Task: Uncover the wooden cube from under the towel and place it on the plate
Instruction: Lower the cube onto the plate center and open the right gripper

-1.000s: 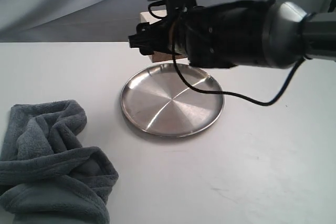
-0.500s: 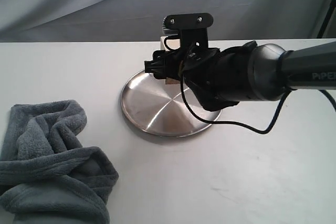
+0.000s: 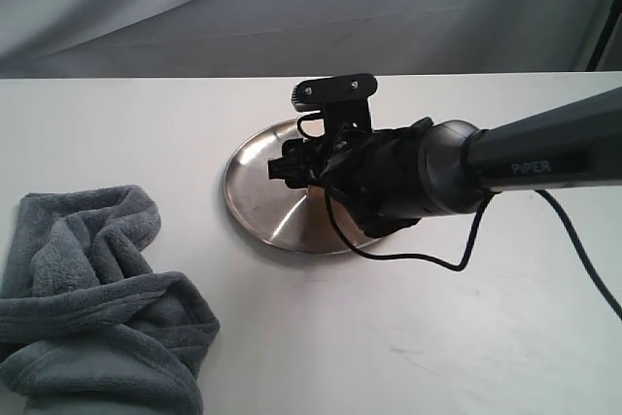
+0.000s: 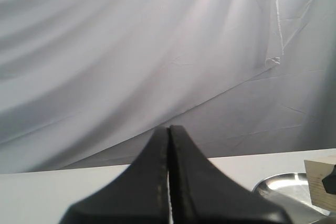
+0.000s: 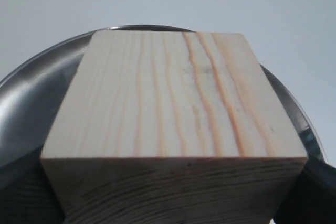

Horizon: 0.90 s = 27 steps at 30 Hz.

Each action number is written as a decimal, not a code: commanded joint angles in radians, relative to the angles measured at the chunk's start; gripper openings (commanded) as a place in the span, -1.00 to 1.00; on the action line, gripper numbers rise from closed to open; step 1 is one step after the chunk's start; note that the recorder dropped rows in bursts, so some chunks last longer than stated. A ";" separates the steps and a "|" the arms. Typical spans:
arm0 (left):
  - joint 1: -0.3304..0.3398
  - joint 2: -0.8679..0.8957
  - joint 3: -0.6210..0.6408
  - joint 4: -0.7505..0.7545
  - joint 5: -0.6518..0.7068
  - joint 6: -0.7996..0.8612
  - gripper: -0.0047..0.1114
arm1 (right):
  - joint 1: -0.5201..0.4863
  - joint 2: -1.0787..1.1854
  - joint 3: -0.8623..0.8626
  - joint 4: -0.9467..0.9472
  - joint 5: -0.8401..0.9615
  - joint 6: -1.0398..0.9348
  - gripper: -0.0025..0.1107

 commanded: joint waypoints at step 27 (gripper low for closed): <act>0.002 -0.003 0.003 -0.001 -0.008 -0.005 -0.92 | 0.000 0.022 0.001 -0.036 -0.076 -0.013 -0.01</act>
